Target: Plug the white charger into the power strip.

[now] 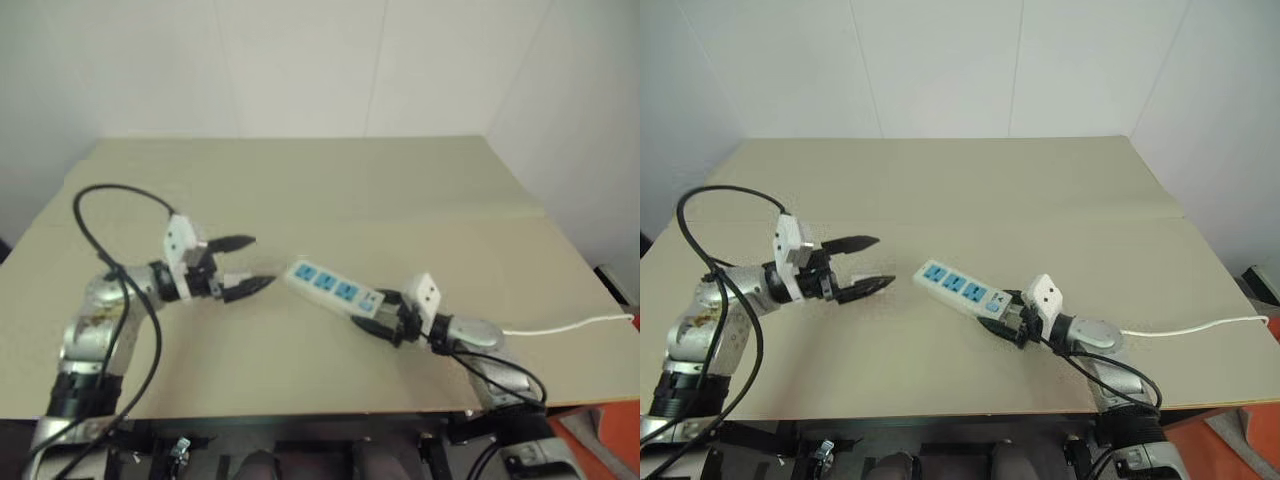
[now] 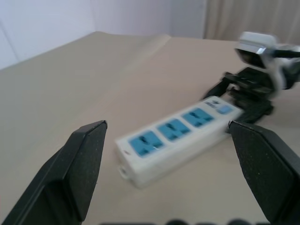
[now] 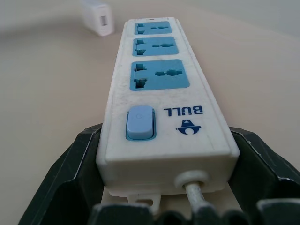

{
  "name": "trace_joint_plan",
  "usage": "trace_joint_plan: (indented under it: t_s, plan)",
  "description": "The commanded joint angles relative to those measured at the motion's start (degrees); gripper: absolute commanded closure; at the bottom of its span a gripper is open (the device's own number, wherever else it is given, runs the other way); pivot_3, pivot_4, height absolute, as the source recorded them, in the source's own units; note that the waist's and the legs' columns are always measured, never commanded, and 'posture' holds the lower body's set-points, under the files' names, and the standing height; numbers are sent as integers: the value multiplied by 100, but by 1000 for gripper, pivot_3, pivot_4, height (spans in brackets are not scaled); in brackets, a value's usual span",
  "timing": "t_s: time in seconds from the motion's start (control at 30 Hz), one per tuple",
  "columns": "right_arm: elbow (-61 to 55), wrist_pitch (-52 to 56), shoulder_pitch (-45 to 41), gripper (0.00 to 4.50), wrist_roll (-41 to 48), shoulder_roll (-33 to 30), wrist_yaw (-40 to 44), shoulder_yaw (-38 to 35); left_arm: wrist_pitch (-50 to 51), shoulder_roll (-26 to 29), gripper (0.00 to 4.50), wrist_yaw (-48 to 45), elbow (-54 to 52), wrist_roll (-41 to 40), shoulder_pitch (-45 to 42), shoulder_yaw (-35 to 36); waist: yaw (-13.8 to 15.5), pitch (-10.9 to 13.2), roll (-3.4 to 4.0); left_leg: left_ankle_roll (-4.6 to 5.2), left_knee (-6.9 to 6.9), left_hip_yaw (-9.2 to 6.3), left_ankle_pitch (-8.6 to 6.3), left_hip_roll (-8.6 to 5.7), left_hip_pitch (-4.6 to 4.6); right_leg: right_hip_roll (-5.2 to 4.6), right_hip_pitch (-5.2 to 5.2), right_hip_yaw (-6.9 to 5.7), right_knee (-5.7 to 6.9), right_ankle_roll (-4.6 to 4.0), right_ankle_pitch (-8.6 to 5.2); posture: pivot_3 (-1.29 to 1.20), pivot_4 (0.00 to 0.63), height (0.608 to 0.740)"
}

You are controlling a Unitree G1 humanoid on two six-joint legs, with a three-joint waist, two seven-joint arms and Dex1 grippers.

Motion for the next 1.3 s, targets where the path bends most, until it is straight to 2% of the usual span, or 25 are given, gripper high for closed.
trace_joint_plan:
  t_s: [0.03,0.13,0.23,0.4,0.5,0.7,0.9,1.03,1.3]
  plan:
    - [-154,-105,-312,1060,35,-194,536,274,1030,462,0,314,-73,393,-614,-394,-16,0,0,0,1,0,0,0,-1,0,0,0,0,1,0,0,150,740]
    - [36,-115,-566,1060,-68,-269,778,477,2430,1024,0,-398,457,566,-1629,-1294,-43,1,-1,0,1,-3,0,-1,-2,4,-1,-2,2,3,-1,0,150,740]
    - [218,-103,-719,1060,-103,-249,896,596,2730,1100,0,-726,1216,1292,-2666,-2283,-57,1,0,0,0,-6,0,-1,-2,6,-1,-3,1,5,-3,0,150,740]
    - [460,-183,-733,1060,-243,-87,820,781,1734,886,0,-1756,2560,2714,-4014,-3864,-84,1,0,0,0,-4,0,-3,-12,6,-8,-2,0,4,-4,0,150,740]
    - [424,-157,-673,1060,-268,-27,814,824,1034,619,0,-2081,3233,3312,-4405,-4344,-125,1,0,0,0,-3,0,-2,-12,7,-9,-1,3,4,-4,0,150,740]
    - [291,-32,-518,1060,-330,-5,646,816,77,127,0,-2579,4084,3790,-4747,-4448,-144,2,0,0,1,-4,0,0,-13,10,-10,1,4,2,-5,0,150,740]
    - [179,42,-395,1060,-347,-59,522,804,-500,-30,0,-2869,4362,4288,-4786,-4506,-138,2,-1,0,1,-5,0,-1,-14,9,-10,2,5,3,-5,0,150,740]
    - [200,61,-407,1060,-390,-45,432,826,-717,-51,0,-2716,4398,4780,-4625,-4629,-139,1,-1,0,1,-5,0,-1,-13,9,-9,3,5,4,-5,0,150,740]
    - [275,80,-437,1060,-420,-3,293,831,-410,-298,0,-2719,4430,4940,-4425,-4418,-144,1,-1,1,1,-5,0,-1,-11,9,-7,3,9,4,-5,0,150,740]
